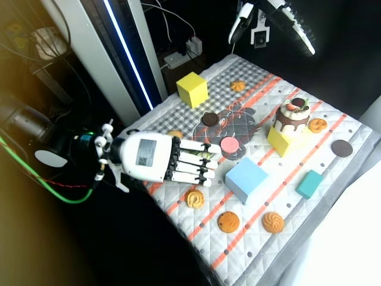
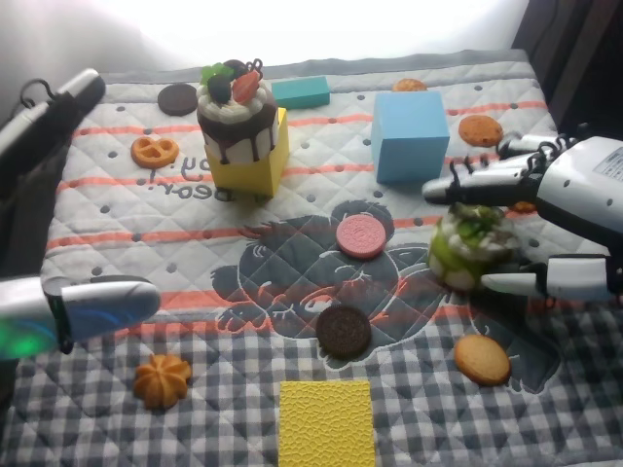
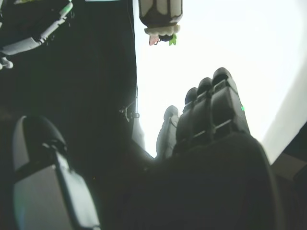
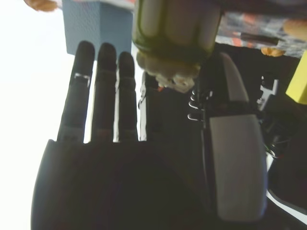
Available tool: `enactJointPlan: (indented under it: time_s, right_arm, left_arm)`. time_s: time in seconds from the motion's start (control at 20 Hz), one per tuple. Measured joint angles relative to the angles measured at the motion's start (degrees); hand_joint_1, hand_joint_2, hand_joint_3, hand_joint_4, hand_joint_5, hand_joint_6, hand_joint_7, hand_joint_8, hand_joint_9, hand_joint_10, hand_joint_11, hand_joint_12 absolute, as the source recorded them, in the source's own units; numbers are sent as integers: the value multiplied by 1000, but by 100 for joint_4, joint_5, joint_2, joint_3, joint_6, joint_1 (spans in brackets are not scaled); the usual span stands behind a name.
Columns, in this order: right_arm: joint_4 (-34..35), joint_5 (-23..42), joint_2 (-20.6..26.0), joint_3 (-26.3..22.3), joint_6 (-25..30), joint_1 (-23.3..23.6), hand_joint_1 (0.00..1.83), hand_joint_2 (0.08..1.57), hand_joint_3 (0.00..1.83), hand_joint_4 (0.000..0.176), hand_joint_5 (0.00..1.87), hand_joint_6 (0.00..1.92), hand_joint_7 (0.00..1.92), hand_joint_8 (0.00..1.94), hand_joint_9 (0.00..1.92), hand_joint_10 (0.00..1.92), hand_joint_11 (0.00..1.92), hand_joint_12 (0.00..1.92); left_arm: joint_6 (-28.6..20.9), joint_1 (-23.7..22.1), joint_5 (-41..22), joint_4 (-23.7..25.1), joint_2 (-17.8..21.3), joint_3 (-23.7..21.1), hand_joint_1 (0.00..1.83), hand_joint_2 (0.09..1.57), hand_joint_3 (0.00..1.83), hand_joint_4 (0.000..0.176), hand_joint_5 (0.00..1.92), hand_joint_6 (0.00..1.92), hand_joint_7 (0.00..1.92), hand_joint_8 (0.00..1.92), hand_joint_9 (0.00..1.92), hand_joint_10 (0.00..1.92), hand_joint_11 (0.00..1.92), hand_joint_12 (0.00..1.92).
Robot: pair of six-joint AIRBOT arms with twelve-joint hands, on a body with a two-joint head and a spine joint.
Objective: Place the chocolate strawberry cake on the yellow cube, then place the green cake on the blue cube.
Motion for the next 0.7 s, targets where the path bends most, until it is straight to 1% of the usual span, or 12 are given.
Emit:
enactJointPlan:
  time_s: [0.05,0.15,0.2,0.25,0.3,0.35,0.4,0.45,0.5,0.55,0.6,0.7]
  right_arm:
    - [4,4,-7,2,-2,85,1224,1202,6,0,848,883,810,1496,859,1344,763,1752]
    - [-127,28,31,2,-17,286,1223,1207,1,0,860,910,802,1517,816,1385,743,1714]
    - [-177,66,72,2,-22,378,1219,1219,2,0,795,975,813,1516,823,1370,741,1657]
    - [-190,140,92,33,-26,525,1215,1193,0,0,713,1244,958,1161,883,933,674,1354]
    - [-184,190,90,111,-26,688,1332,1163,0,0,718,1207,953,1064,913,1202,670,1311]
    - [-184,234,72,223,-26,868,1244,1176,0,0,806,1053,917,1267,791,1075,544,1482]
    - [-160,254,37,299,-31,979,1235,1168,0,0,848,980,935,1274,821,1079,540,1580]
    - [-92,258,-42,424,-28,1130,1225,1197,0,0,842,944,848,1452,747,1357,554,1808]
    - [-17,262,-98,494,-31,1220,1225,1197,0,0,842,944,848,1452,747,1357,554,1808]
    - [83,227,-210,621,-31,1340,1217,1158,0,0,882,974,938,1221,835,964,635,1430]
    - [195,214,-328,723,-31,1410,1331,1128,0,0,889,999,978,992,923,1163,742,1219]
    - [385,120,-560,927,-31,1493,1373,1111,0,0,905,1037,1008,885,941,1162,818,1148]
  left_arm:
    - [-7,2,48,9,-2,0,788,748,0,176,0,0,0,0,0,0,0,0]
    - [-15,2,52,9,-2,0,788,753,0,176,0,0,0,0,0,0,0,0]
    - [-17,2,52,-7,-2,0,778,747,0,176,0,0,0,0,0,0,0,0]
    - [-20,22,50,-11,-9,13,812,784,8,176,0,0,0,0,0,0,0,0]
    - [-24,24,48,-42,-37,26,814,786,9,176,0,0,0,0,0,0,0,0]
    - [-55,24,63,-33,-70,59,833,788,9,176,0,0,0,0,0,0,0,0]
    - [-76,24,81,-33,-90,81,836,787,9,176,0,0,0,0,0,0,0,0]
    - [-125,24,83,-55,-101,96,826,778,4,176,0,0,0,0,0,0,0,0]
    - [-129,24,92,-57,-101,96,826,778,4,176,0,0,0,0,0,0,0,0]
    - [-129,26,94,-52,-103,98,814,770,0,176,0,0,0,0,0,0,0,0]
    - [-131,26,109,-42,-105,118,811,768,0,176,0,0,0,0,0,0,0,0]
    - [-136,24,120,-48,-105,142,809,770,0,176,0,0,0,0,0,0,0,0]
